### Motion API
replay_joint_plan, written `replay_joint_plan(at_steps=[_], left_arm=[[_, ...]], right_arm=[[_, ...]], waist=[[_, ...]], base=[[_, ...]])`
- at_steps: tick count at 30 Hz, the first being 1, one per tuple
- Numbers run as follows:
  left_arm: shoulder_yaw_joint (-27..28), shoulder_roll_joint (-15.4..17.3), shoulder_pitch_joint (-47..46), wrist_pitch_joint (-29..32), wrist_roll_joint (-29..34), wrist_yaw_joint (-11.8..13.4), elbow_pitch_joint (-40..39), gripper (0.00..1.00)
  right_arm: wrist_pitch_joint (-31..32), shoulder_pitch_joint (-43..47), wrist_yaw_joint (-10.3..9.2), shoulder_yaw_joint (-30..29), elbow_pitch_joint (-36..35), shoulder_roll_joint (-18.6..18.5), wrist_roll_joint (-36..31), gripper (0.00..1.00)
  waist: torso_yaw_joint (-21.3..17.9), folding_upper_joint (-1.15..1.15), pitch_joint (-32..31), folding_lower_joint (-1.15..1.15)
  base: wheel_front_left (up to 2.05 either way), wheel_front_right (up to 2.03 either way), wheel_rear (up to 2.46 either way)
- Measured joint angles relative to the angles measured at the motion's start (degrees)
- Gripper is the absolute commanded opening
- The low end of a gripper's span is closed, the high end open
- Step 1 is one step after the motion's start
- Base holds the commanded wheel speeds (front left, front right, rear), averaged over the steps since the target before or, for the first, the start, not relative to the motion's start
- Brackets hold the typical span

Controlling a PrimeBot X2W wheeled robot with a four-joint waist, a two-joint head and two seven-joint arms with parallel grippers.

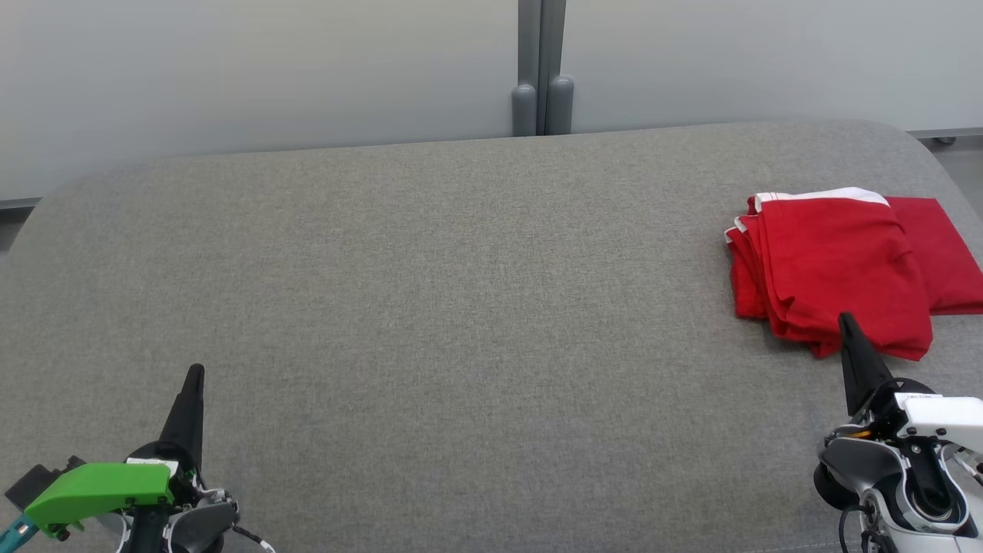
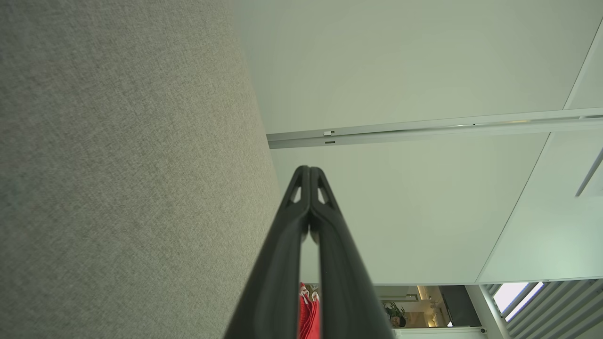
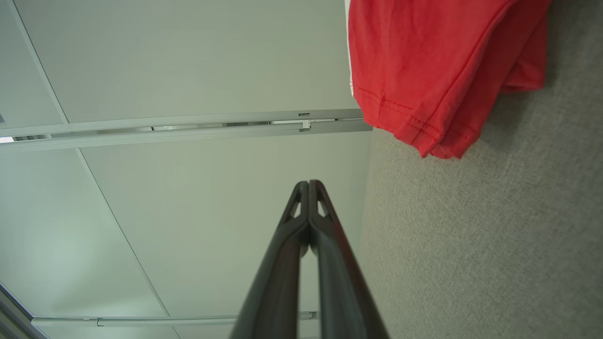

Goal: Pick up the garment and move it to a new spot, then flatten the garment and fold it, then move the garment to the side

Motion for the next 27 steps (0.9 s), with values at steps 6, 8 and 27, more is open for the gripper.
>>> replay_joint_plan(at_steps=[6, 8, 27], left_arm=[[0.01, 0.00, 0.00, 0.00, 0.00, 0.00, 0.01, 0.00], [0.01, 0.00, 0.00, 0.00, 0.00, 0.00, 0.01, 0.00], [0.03, 0.00, -0.01, 0.01, 0.00, 0.00, 0.04, 0.00]], right_arm=[[0.00, 0.00, 0.08, -0.01, 0.01, 0.00, 0.00, 0.00], [0.00, -0.01, 0.08, -0.01, 0.02, 0.01, 0.00, 0.00], [0.00, -0.02, 0.09, -0.03, 0.12, 0.02, 0.00, 0.00]], waist=[[0.00, 0.00, 0.00, 0.00], [0.00, 0.00, 0.00, 0.00], [0.00, 0.00, -0.01, 0.00]], base=[[0.00, 0.00, 0.00], [0.00, 0.00, 0.00], [0.00, 0.00, 0.00]])
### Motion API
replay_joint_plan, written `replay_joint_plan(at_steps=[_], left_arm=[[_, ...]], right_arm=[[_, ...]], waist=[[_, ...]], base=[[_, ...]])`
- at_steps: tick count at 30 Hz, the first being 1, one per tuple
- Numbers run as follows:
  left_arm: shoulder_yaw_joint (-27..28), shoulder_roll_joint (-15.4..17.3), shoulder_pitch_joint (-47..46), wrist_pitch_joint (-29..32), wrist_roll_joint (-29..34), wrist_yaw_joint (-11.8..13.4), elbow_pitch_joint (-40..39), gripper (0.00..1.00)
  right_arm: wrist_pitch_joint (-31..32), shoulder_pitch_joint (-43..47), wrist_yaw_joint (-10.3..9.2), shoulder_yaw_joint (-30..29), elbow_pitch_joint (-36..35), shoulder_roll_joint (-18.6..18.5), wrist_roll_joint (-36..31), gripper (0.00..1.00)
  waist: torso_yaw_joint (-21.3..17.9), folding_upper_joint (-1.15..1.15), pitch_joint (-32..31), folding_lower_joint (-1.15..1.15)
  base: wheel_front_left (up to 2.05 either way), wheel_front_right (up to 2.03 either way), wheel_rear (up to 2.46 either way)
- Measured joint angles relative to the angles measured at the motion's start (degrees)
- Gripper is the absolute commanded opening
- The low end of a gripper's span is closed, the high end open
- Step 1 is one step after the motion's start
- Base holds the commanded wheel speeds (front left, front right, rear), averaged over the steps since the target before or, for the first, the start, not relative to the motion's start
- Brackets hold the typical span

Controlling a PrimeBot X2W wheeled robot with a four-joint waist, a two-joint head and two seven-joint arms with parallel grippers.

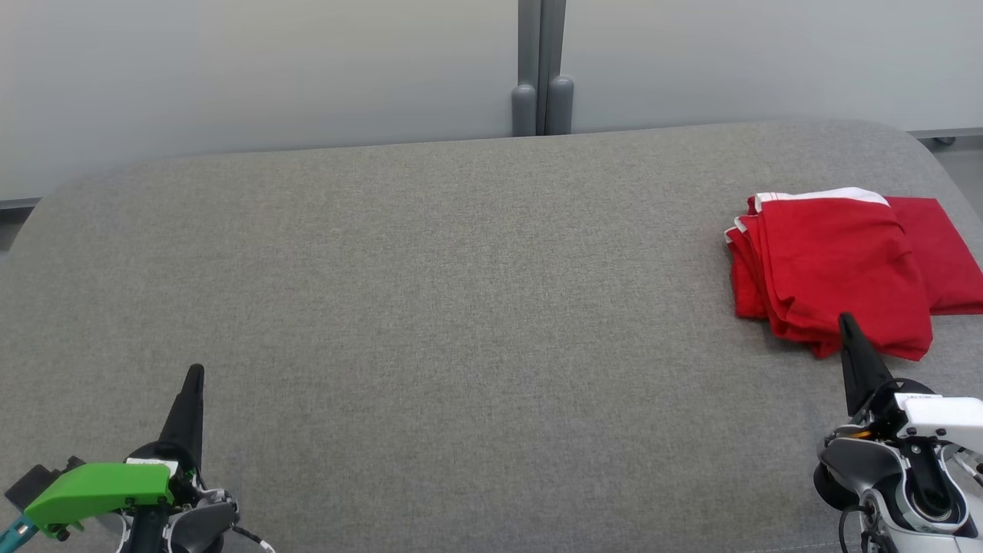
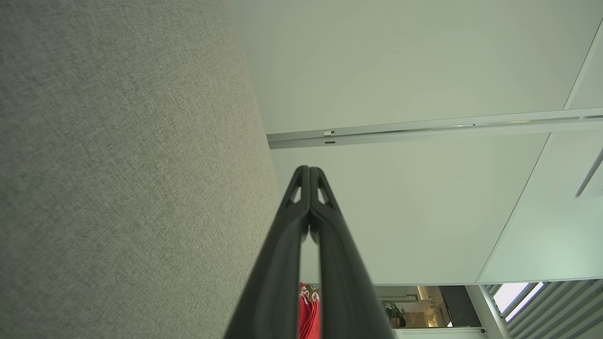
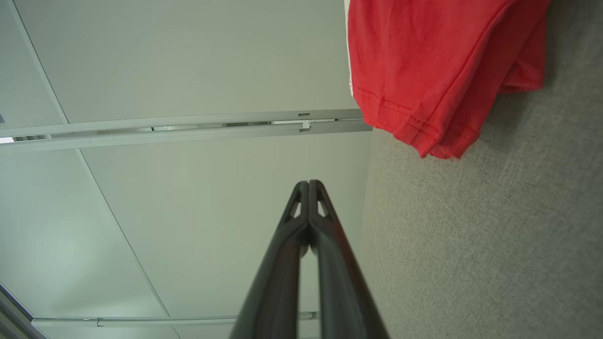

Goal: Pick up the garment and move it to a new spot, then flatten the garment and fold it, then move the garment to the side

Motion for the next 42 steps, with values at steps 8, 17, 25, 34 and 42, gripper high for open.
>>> replay_joint_plan(at_steps=[8, 17, 25, 34, 42], left_arm=[[0.00, 0.00, 0.00, 0.00, 0.00, -0.01, 0.01, 0.00], [0.02, 0.00, -0.01, 0.00, 0.00, -0.01, 0.01, 0.00], [0.03, 0.00, -0.01, 0.00, 0.00, -0.01, 0.00, 0.00], [0.05, -0.01, -0.01, 0.00, 0.00, -0.01, -0.01, 0.00], [0.07, -0.01, -0.01, 0.01, 0.00, -0.01, -0.02, 0.00]], right_arm=[[0.00, -0.01, 0.05, -0.01, 0.02, 0.03, 0.00, 0.00], [0.00, -0.06, 0.05, -0.02, 0.03, 0.07, 0.00, 0.00], [0.00, -0.07, 0.07, -0.03, 0.03, 0.13, 0.00, 0.00], [0.00, -0.08, 0.07, -0.05, 0.02, 0.14, 0.00, 0.00], [0.00, -0.08, 0.07, -0.07, 0.01, 0.15, 0.00, 0.00]], waist=[[0.00, 0.00, 0.00, 0.00], [0.00, 0.00, 0.00, 0.00], [0.00, 0.00, 0.00, 0.00], [0.00, 0.00, 0.01, 0.00], [0.00, 0.00, 0.02, 0.00]], base=[[0.00, 0.00, 0.00], [0.00, 0.00, 0.00], [0.00, 0.00, 0.00], [0.00, 0.00, 0.00], [0.00, 0.00, 0.00]])
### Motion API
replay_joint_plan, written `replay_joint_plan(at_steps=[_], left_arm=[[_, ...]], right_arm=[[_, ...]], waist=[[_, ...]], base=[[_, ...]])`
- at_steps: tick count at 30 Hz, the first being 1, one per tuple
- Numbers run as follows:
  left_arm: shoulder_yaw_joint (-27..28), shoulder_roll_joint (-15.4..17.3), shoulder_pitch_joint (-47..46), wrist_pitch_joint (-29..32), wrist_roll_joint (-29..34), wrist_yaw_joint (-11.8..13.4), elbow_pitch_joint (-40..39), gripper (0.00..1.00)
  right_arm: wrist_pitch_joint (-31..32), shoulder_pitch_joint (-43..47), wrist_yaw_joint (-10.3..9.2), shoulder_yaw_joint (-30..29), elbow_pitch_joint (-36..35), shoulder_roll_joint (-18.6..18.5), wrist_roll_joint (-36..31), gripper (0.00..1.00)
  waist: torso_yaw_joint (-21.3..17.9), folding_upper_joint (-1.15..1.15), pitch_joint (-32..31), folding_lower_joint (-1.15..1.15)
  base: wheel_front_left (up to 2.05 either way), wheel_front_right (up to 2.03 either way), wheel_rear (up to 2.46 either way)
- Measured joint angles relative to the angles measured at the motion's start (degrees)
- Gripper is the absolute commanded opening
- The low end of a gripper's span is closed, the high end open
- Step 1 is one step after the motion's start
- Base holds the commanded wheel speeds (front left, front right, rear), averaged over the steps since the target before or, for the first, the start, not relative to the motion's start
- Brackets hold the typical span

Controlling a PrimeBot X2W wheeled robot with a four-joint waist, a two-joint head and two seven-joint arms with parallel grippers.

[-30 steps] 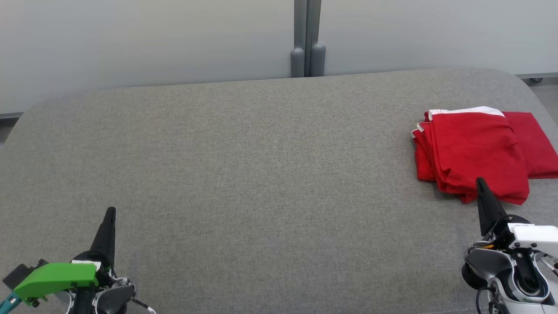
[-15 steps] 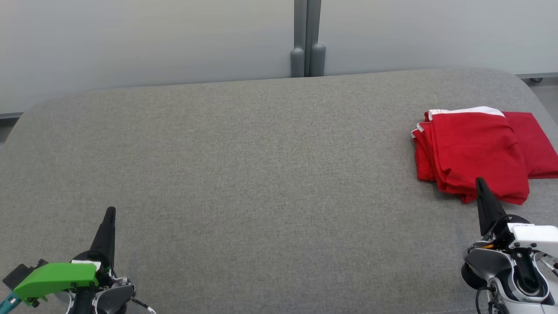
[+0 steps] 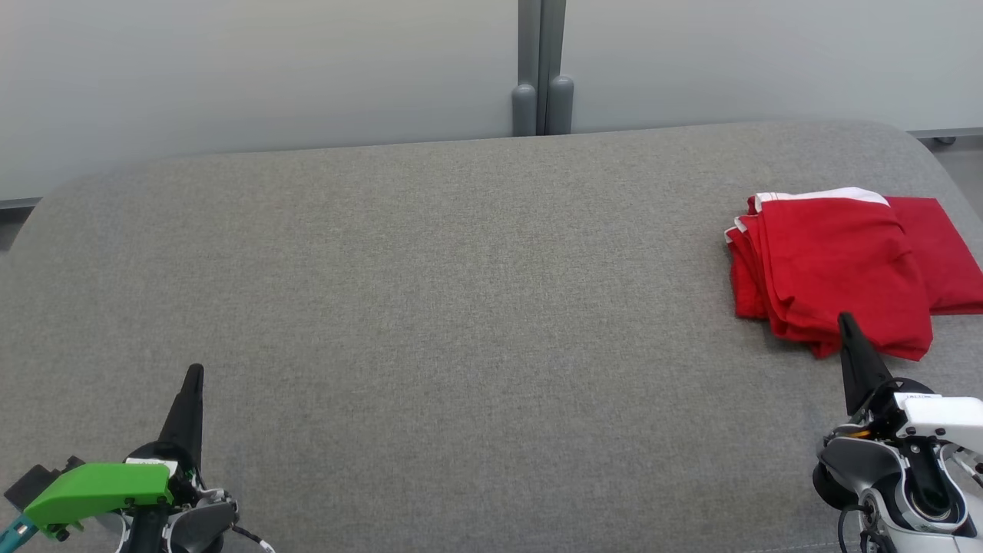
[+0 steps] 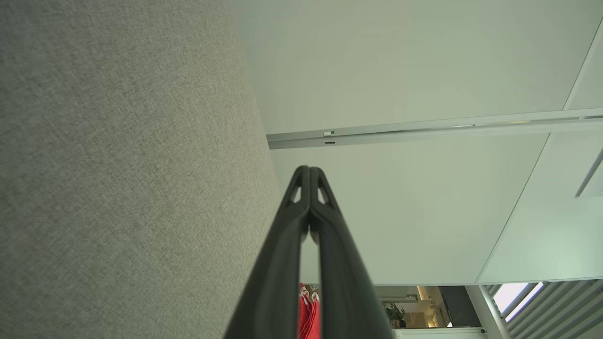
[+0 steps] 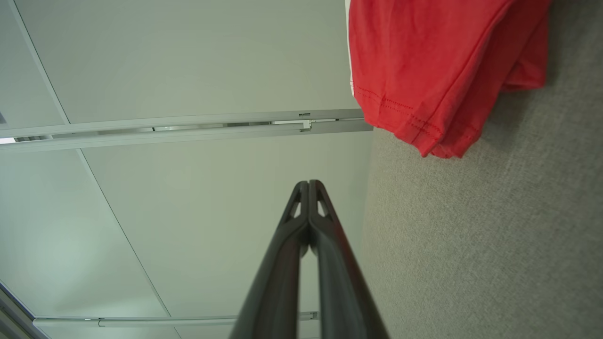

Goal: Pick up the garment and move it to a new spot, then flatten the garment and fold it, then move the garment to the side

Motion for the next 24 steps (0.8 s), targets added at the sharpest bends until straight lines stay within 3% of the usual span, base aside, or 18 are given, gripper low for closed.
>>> replay_joint_plan(at_steps=[24], left_arm=[[0.03, -0.01, 0.00, 0.42, 0.00, 0.00, -0.05, 0.00]], right_arm=[[0.01, 0.00, 0.00, -0.03, -0.05, 0.02, 0.00, 0.00]], waist=[[0.00, 0.00, 0.01, 0.00]], base=[[0.00, 0.00, 0.00]])
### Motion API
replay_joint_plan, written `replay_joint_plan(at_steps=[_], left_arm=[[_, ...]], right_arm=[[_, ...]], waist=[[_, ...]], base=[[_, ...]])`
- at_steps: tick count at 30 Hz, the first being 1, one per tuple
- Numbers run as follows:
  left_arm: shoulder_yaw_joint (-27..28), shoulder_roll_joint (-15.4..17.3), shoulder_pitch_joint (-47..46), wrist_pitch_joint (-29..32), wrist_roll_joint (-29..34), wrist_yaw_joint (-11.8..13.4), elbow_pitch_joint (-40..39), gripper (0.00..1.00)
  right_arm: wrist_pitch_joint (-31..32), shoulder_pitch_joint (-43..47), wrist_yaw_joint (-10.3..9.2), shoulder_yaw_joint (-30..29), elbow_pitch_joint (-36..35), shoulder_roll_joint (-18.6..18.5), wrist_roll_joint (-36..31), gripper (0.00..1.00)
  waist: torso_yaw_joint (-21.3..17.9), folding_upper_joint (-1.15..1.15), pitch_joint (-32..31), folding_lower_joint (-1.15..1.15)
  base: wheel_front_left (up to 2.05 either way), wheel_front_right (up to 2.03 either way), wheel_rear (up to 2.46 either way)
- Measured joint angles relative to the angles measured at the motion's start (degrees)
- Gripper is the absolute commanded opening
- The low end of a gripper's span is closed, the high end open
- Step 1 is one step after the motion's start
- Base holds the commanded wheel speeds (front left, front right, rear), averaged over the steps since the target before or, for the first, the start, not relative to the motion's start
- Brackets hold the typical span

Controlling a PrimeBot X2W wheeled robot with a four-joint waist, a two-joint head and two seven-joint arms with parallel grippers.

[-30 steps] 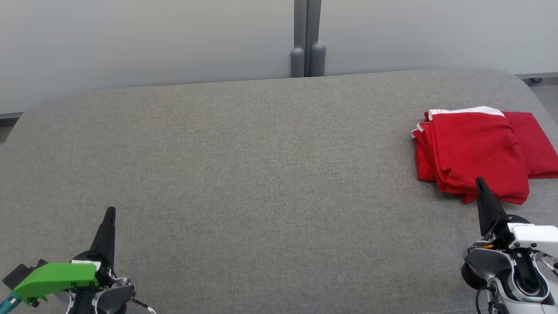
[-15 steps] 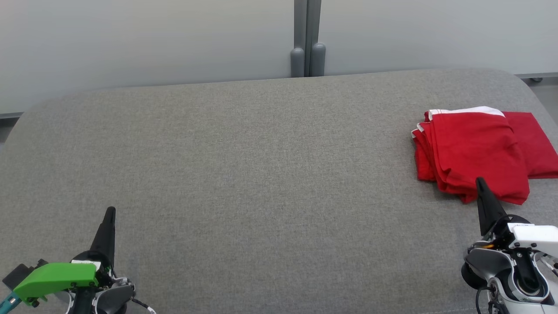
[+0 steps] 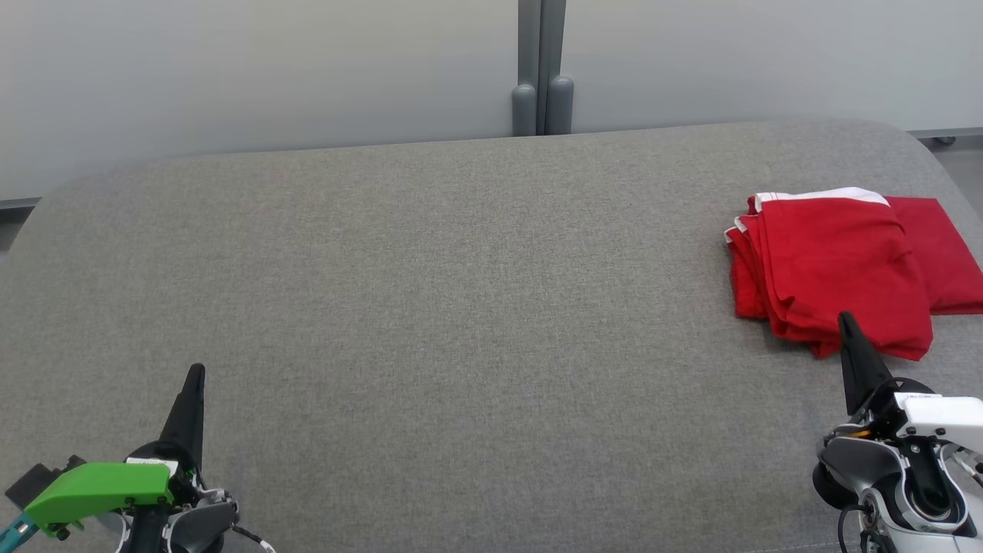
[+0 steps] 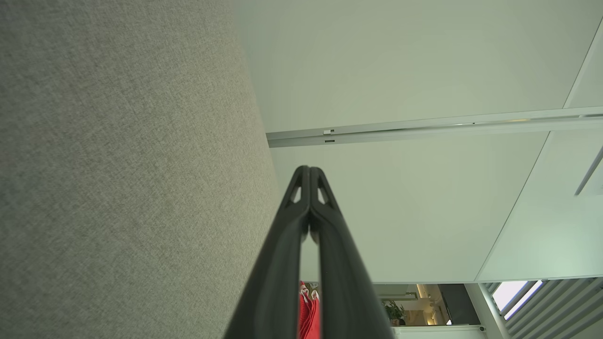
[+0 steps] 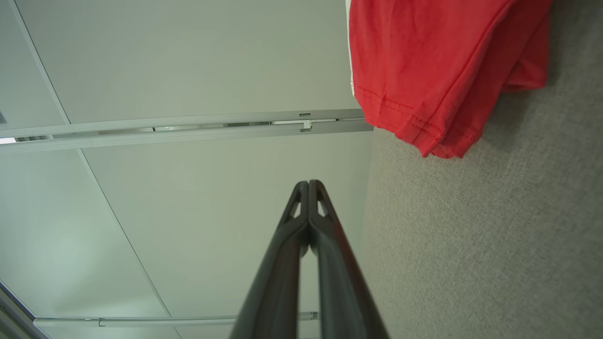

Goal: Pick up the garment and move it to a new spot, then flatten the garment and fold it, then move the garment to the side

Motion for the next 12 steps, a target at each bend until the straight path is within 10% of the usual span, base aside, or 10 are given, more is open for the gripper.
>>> replay_joint_plan(at_steps=[12], left_arm=[[0.02, -0.01, 0.00, 0.00, 0.00, 0.00, -0.02, 0.00]], right_arm=[[0.00, 0.00, 0.00, -0.01, -0.02, 0.01, 0.00, 0.00]], waist=[[0.00, 0.00, 0.00, 0.00]], base=[[0.00, 0.00, 0.00]])
